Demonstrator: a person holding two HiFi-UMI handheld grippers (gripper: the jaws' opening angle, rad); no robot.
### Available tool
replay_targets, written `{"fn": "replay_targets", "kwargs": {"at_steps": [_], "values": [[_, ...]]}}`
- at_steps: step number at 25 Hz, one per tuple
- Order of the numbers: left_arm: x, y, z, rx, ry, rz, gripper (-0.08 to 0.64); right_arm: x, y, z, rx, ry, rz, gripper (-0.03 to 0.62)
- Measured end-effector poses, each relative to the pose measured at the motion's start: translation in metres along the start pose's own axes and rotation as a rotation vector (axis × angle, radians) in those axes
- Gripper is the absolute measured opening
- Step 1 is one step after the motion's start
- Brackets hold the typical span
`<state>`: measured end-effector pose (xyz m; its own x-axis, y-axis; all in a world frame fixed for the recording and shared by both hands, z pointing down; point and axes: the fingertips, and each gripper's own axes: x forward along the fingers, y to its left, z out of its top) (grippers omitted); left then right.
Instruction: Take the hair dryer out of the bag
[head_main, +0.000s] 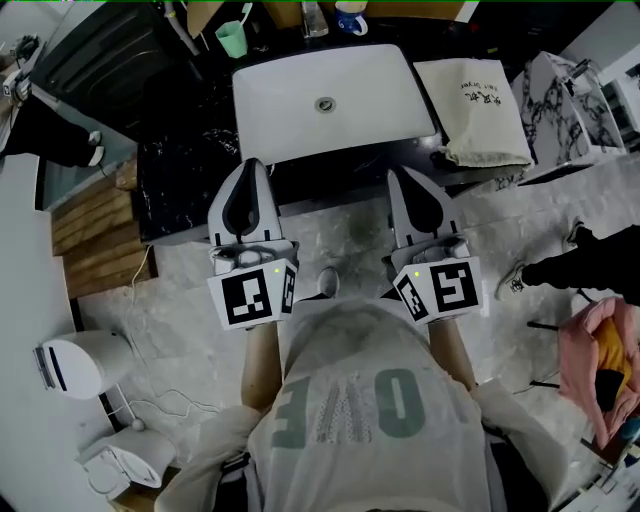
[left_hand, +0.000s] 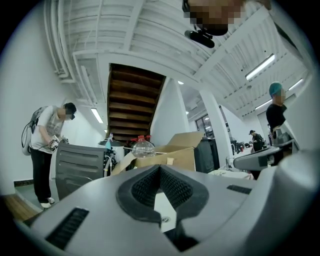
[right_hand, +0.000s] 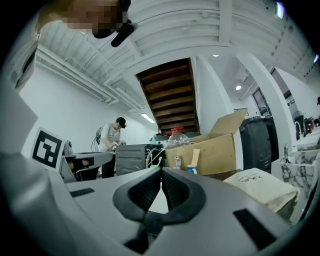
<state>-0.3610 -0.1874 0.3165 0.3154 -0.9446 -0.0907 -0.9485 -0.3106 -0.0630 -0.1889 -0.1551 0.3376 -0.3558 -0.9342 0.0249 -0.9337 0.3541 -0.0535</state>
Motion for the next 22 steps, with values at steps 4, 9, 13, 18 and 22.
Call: {"fn": "replay_targets", "kwargs": {"at_steps": [4, 9, 13, 18, 22], "values": [[0.017, -0.048, -0.005, 0.009, 0.016, 0.035, 0.028, -0.014, -0.057, 0.003, -0.015, 0.004, 0.02, 0.032], [0.045, -0.112, -0.005, 0.019, 0.021, 0.107, 0.028, -0.032, -0.137, 0.009, -0.04, 0.002, 0.06, 0.032], [0.053, -0.169, 0.002, 0.017, 0.023, 0.186, 0.028, -0.05, -0.197, 0.005, -0.041, 0.014, 0.115, 0.032], [0.06, -0.248, -0.002, 0.0, 0.018, 0.223, 0.028, -0.062, -0.249, 0.0, -0.06, -0.004, 0.204, 0.032], [0.069, -0.299, -0.022, 0.0, 0.052, 0.202, 0.028, -0.076, -0.27, -0.004, -0.059, -0.011, 0.238, 0.034]]}}
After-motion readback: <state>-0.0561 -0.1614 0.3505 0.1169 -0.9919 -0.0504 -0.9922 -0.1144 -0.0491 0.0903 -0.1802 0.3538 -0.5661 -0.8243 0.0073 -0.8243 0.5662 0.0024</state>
